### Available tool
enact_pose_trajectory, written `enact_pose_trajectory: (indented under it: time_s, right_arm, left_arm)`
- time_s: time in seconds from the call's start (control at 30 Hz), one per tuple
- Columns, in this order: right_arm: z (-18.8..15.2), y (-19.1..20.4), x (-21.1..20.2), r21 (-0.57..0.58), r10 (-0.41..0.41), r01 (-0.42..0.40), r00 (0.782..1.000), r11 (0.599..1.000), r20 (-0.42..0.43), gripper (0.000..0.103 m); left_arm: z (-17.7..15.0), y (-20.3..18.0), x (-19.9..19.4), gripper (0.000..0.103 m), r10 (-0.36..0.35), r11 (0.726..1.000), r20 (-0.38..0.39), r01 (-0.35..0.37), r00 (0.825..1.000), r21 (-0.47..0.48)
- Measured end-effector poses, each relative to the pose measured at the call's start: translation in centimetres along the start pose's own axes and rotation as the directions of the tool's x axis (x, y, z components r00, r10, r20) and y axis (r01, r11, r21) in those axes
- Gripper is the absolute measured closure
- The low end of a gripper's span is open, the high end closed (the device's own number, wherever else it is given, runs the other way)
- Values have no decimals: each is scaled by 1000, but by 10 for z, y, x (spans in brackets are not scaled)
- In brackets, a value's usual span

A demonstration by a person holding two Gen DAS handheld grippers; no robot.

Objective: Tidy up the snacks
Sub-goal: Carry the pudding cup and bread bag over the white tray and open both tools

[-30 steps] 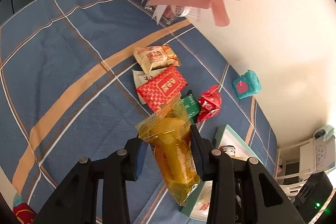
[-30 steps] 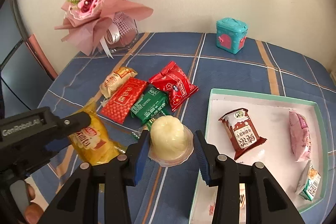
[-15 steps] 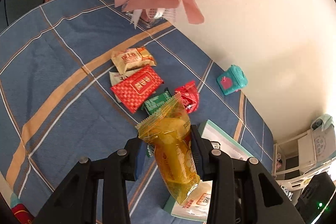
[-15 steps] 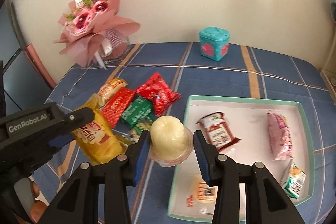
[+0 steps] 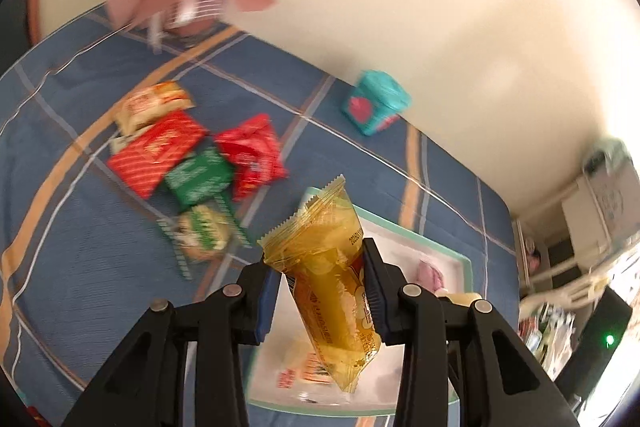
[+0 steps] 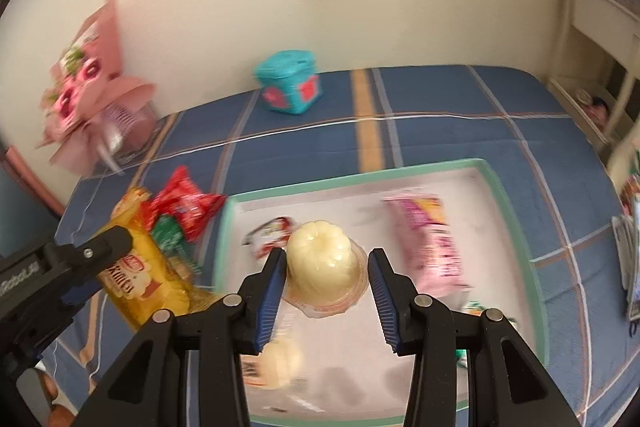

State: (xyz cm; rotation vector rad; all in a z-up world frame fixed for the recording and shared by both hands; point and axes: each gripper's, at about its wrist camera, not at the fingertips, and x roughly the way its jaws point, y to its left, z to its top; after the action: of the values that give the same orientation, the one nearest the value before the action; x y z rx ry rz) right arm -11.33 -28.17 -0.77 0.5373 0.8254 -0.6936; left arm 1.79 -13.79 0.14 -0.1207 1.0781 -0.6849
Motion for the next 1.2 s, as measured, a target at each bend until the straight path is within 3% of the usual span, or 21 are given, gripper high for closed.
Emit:
enact_pose_trajectory:
  time_s: [0.2,0.53,1.2]
  right_arm:
    - [5,-42,-1,64,-50,50,999,997,6,58]
    - [8,-85,10,122,-89,88,996,989,1,58]
    - [10,-104,63,97,-131,136,990,986,-52,58]
  left_arm:
    - [-10,-45,11,63,-29,991,-6,29,1000,127]
    - [-14,-87,34,63,-37,974,-28,43,999,223]
    - [-13,-92,94,62,-14,976,-81,32,997,217]
